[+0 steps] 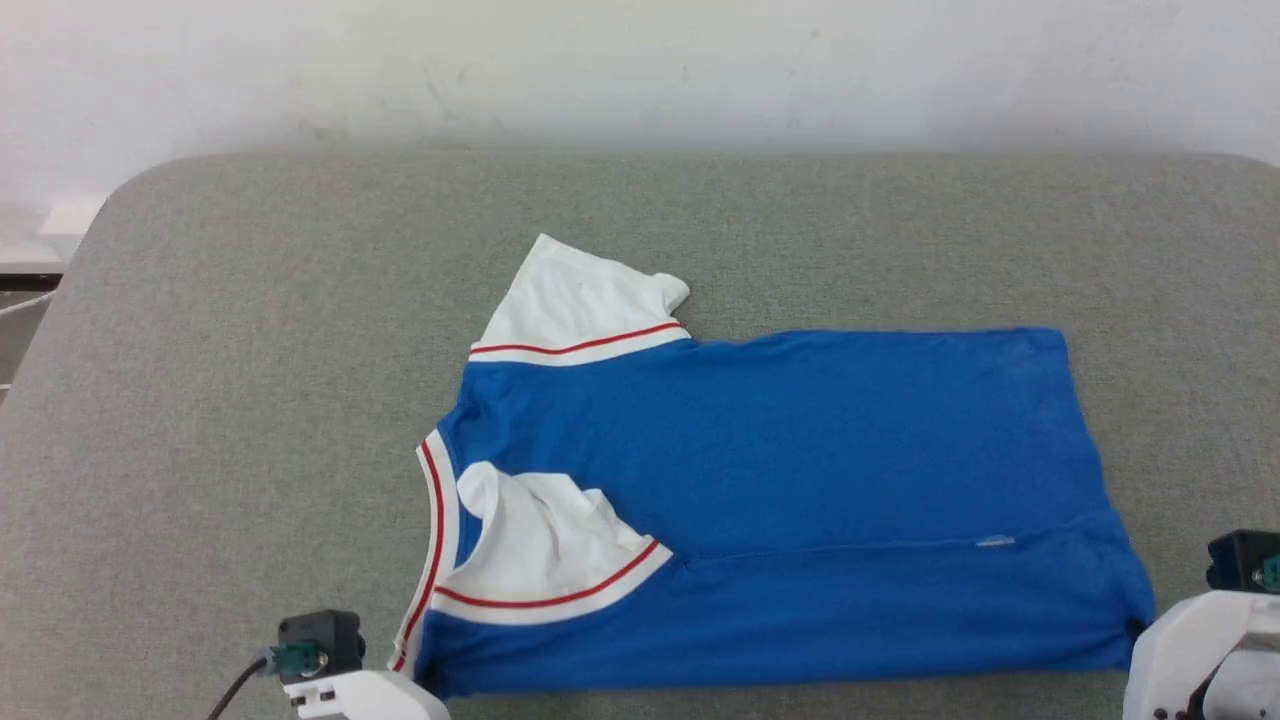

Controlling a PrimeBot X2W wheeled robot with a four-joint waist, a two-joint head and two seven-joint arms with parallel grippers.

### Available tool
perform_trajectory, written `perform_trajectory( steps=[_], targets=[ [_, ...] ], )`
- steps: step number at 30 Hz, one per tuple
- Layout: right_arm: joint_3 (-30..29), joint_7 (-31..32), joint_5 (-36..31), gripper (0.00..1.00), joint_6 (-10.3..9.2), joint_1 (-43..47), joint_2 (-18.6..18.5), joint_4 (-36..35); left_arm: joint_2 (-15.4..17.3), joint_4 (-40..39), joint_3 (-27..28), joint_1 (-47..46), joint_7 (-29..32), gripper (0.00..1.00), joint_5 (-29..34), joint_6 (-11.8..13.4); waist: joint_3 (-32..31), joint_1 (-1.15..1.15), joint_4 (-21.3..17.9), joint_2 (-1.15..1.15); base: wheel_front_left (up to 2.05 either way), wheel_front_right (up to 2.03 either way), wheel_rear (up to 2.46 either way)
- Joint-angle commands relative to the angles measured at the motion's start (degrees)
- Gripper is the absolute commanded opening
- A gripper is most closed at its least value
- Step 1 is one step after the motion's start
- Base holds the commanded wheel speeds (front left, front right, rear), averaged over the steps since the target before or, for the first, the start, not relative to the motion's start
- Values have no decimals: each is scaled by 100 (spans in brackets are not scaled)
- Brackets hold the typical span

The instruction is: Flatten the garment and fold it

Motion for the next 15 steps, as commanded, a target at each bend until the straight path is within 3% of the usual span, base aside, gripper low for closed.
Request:
perform_trajectory(
  steps=[1,4,5,6,7,15],
  targets=[
    [-64,31,44,0,-13,111,4,22,-13,135,-27,73,-3,0,-29,-63,-15,1,-1,-1,0,0,0],
    [-69,49,51,0,-13,197,60,146,-101,368,-56,65,-69,0,-84,-176,-32,1,-15,-1,0,0,0],
    [-79,28,56,2,-13,200,70,195,-105,445,-71,49,-117,48,-52,-197,-43,1,-22,-1,0,0,0],
    [-77,-47,36,95,-13,192,68,207,-108,511,-73,25,-194,100,-16,-221,-56,1,-31,-1,0,0,0],
    [-94,-137,18,100,-13,171,73,211,-121,544,-41,-15,-342,100,27,-253,-69,1,-41,-1,0,0,0],
    [216,-1339,114,100,-13,-22,-46,-360,-36,228,283,-305,-1649,100,384,-628,-221,1,-167,-1,0,0,0]
  ],
)
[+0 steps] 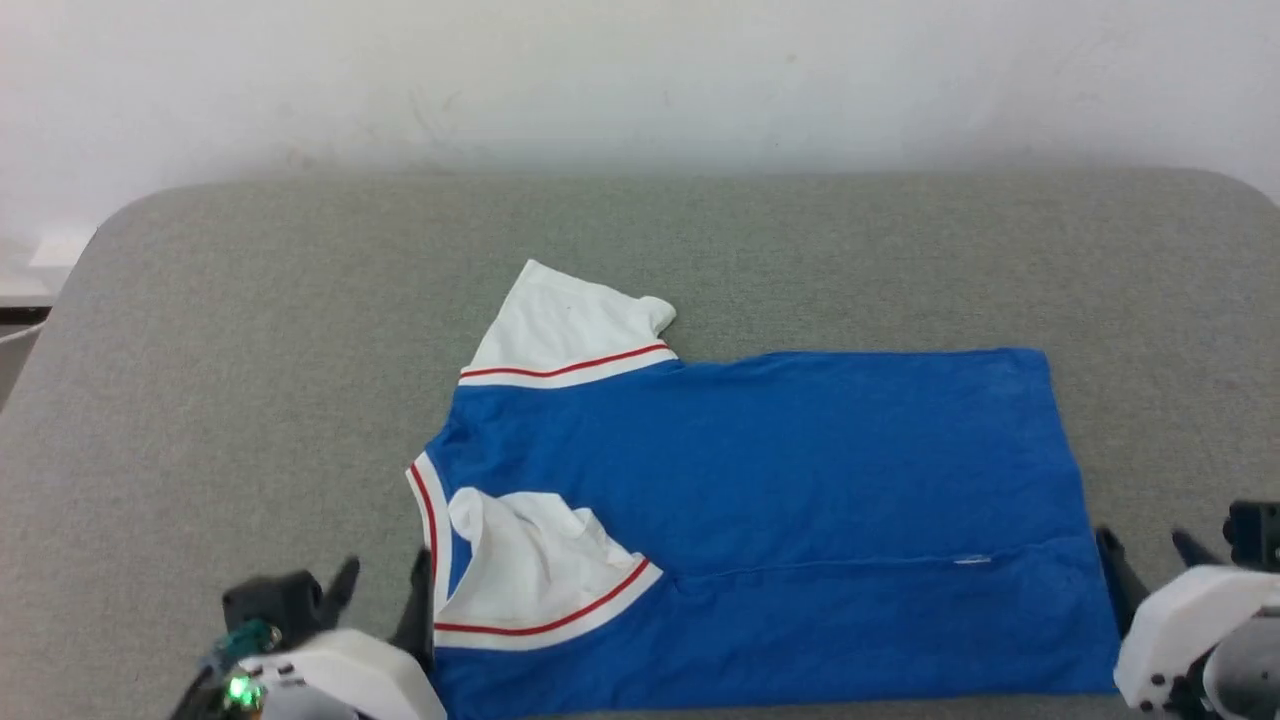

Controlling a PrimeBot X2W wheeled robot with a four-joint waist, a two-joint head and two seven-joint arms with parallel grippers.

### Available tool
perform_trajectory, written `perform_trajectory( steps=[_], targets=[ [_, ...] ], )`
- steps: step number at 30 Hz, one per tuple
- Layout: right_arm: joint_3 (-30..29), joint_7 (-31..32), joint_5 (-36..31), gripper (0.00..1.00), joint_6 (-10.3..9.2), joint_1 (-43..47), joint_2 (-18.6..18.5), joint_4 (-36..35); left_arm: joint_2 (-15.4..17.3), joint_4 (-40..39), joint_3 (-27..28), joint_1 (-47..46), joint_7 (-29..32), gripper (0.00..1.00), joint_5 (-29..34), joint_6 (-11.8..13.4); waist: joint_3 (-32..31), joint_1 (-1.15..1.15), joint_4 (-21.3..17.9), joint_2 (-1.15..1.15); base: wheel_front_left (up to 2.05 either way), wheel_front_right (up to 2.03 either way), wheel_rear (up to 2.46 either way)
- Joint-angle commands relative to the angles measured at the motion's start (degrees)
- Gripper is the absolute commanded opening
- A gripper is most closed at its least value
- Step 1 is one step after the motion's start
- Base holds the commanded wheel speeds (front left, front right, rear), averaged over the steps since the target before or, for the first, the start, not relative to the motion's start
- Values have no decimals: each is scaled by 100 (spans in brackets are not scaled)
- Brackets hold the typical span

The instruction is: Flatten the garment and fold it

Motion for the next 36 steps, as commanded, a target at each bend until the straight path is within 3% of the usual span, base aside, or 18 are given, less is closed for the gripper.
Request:
perform_trajectory(
  steps=[1,5,8,11,17,23,29,36],
  targets=[
    [156,-323,43,100,-11,-87,-77,-232,60,-165,87,-195,-304,100,130,-166,-20,1,-86,-1,0,0,0],
    [284,-758,-97,100,-11,-84,-112,-617,189,-442,129,-525,-669,100,355,-388,72,1,-252,-1,0,0,0],
    [445,-1076,-249,100,-11,-140,-64,-935,383,-514,85,-850,-520,100,493,-508,228,1,-438,-1,0,0,0],
    [651,-1219,-464,100,-11,-175,-56,-1150,684,-464,42,-1266,67,100,583,-520,507,1,-668,-1,0,0,0],
    [917,-1575,-559,100,-11,-405,86,-1395,1212,-394,-50,-2242,1023,100,738,-830,1086,1,-1078,-1,0,0,0],
    [1077,-1911,-450,100,-11,-733,250,-1398,1620,147,-172,-3648,2167,100,678,-1563,1788,1,-1520,-1,0,0,0],
    [1188,-2165,-380,100,-11,-994,363,-1289,1688,1127,-413,-4996,3198,100,776,-2105,2288,1,-1851,-1,0,0,0],
    [1290,-2393,-308,100,-11,-1199,439,-1131,1708,2286,-585,-5890,4019,100,817,-2411,2634,1,-2183,-1,0,0,0]
  ],
)
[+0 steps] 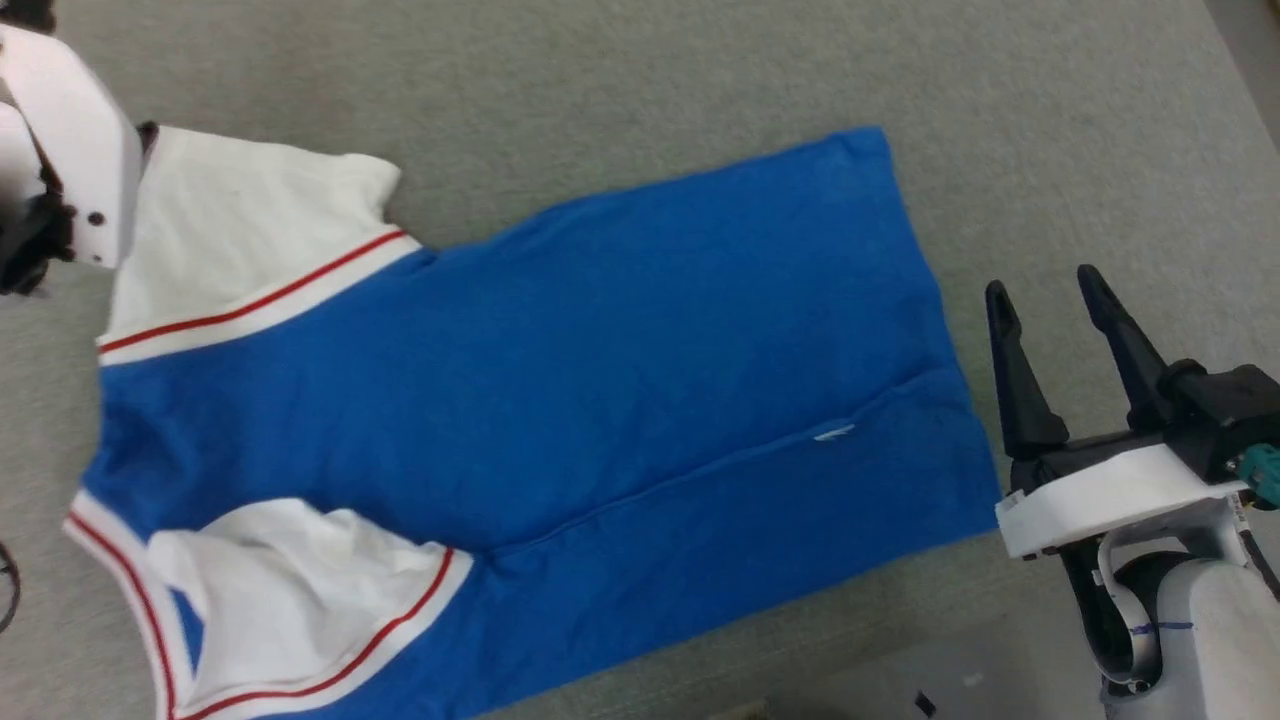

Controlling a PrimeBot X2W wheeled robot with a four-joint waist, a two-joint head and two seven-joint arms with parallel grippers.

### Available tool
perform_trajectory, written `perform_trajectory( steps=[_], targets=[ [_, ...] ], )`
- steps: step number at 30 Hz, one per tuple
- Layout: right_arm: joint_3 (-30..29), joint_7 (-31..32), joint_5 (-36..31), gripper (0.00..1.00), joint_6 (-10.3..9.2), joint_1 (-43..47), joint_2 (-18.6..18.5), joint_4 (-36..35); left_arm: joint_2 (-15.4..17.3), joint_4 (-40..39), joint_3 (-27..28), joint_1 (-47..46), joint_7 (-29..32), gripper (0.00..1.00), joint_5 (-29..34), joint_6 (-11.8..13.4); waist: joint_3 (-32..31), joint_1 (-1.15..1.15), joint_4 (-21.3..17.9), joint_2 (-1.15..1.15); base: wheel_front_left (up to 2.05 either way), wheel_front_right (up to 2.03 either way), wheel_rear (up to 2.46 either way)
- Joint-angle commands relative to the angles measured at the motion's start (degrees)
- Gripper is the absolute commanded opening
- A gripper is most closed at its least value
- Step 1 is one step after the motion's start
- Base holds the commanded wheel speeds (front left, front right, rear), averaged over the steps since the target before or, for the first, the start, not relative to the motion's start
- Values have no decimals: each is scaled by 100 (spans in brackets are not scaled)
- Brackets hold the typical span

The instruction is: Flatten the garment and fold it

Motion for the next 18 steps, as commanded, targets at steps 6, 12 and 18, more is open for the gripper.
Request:
perform_trajectory(
  steps=[6,12,18],
  targets=[
    [28,-126,57,100,-11,-112,45,101,109,603,-101,-222,515,100,-36,-100,548,-1,-580,-1,0,0,0],
    [-25,-168,54,100,-11,-99,54,211,138,783,-185,-117,991,4,-301,-244,589,-1,-592,-1,0,0,0],
    [-127,-102,-58,100,-11,-112,54,300,58,598,-86,25,755,0,-515,-225,401,-1,-423,-1,0,0,0]
  ],
)
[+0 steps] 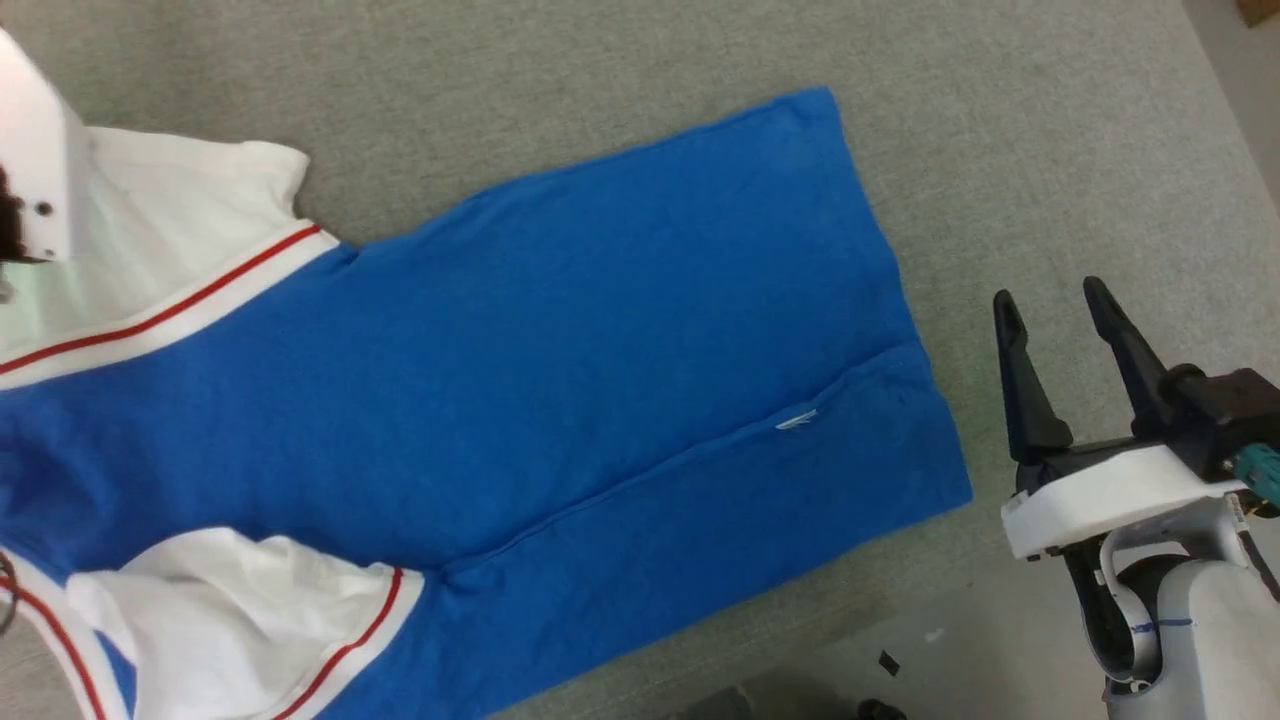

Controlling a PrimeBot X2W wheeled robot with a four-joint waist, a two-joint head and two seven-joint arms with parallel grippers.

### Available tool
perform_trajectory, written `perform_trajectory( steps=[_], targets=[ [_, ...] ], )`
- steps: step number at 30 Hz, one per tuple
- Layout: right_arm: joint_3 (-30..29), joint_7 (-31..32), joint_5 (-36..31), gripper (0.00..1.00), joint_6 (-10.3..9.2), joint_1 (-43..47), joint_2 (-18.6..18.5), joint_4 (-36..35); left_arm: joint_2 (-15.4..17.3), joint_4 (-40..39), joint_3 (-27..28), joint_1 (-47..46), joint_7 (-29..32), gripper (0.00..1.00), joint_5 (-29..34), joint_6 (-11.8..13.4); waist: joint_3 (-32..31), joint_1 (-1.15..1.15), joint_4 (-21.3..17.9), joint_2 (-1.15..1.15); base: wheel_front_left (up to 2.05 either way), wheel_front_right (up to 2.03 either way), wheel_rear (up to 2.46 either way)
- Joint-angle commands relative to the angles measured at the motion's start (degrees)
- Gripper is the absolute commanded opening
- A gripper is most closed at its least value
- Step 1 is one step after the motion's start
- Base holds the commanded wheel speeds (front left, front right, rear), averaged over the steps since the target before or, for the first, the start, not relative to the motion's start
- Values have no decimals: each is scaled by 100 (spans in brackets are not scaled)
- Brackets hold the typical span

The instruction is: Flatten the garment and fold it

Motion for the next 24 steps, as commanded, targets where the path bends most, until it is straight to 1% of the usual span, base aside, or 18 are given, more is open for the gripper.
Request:
perform_trajectory(
  steps=[1,3,7,11,13,18,20,24],
  targets=[
    [-17,52,-61,100,-11,-106,9,24,-144,74,-45,324,-226,0,29,70,-183,0,154,0,0,0,0],
    [-16,153,-82,100,-11,-123,-96,30,-199,24,-40,371,-642,0,141,115,-334,0,259,0,0,0,0],
    [42,517,36,100,-11,-141,-491,9,-340,-100,-63,484,-1388,0,354,221,-663,0,544,0,0,0,0],
    [266,1198,413,100,-11,-222,-1090,-59,-505,-351,-104,647,-1989,0,471,265,-968,0,872,0,0,0,0],
    [412,1616,635,100,-11,-320,-1483,-73,-565,-560,-143,723,-2226,0,529,264,-1064,0,1052,0,0,0,0],
    [878,2602,1343,100,-11,-774,-2374,12,-699,-1242,-279,971,-2532,0,603,277,-1085,0,1490,0,0,0,0],
    [1098,2968,1601,100,-11,-1036,-2651,129,-703,-1546,-323,1087,-2578,0,624,310,-1000,0,1632,0,0,0,0],
    [1532,3479,1895,100,-11,-1662,-3165,475,-704,-2205,-419,1335,-2596,0,685,449,-758,0,1927,0,0,0,0]
  ],
)
